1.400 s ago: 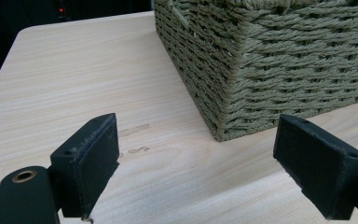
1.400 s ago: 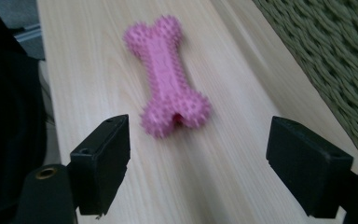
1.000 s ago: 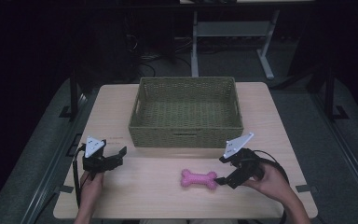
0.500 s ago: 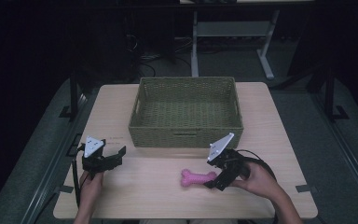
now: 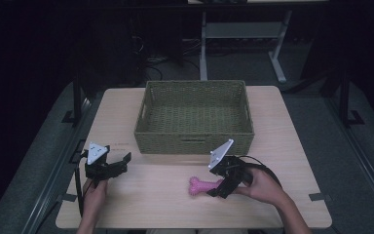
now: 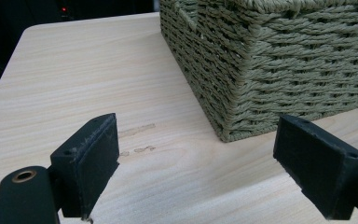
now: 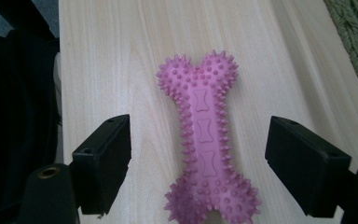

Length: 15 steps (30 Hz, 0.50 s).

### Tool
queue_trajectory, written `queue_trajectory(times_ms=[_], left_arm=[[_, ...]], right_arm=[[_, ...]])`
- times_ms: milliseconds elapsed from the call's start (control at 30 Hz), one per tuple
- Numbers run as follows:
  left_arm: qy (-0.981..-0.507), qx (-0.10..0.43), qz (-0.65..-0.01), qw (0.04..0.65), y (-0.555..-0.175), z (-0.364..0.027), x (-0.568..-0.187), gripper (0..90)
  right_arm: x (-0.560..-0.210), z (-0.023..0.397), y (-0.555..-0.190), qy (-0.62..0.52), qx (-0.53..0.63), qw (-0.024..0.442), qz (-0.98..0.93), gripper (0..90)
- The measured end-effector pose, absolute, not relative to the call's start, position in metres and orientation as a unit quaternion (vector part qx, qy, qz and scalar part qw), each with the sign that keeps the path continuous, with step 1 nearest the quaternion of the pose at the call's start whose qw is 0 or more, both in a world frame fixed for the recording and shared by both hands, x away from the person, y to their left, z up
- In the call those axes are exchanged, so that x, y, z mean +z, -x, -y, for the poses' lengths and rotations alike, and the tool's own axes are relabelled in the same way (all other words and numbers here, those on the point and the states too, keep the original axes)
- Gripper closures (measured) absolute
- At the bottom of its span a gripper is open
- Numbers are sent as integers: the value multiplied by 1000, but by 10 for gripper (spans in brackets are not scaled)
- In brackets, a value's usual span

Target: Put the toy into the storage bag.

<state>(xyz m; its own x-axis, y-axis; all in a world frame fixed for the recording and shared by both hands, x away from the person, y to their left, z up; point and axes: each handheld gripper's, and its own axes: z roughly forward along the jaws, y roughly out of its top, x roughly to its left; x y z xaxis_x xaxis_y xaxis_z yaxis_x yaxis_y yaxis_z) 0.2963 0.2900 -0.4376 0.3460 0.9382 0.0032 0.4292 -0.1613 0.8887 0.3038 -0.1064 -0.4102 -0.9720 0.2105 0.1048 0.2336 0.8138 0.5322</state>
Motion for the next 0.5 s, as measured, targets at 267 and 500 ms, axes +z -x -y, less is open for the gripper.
queue_trajectory(times_ms=[267, 500], left_arm=[[-701, 298, -488, 426, -297, -290, -438, 137], [-701, 298, -487, 428, -296, -289, -437, 137]], right_arm=[[-417, 102, -307, 118, -270, 24, 955, 247], [-425, 97, -309, 110, -255, 19, 960, 274]])
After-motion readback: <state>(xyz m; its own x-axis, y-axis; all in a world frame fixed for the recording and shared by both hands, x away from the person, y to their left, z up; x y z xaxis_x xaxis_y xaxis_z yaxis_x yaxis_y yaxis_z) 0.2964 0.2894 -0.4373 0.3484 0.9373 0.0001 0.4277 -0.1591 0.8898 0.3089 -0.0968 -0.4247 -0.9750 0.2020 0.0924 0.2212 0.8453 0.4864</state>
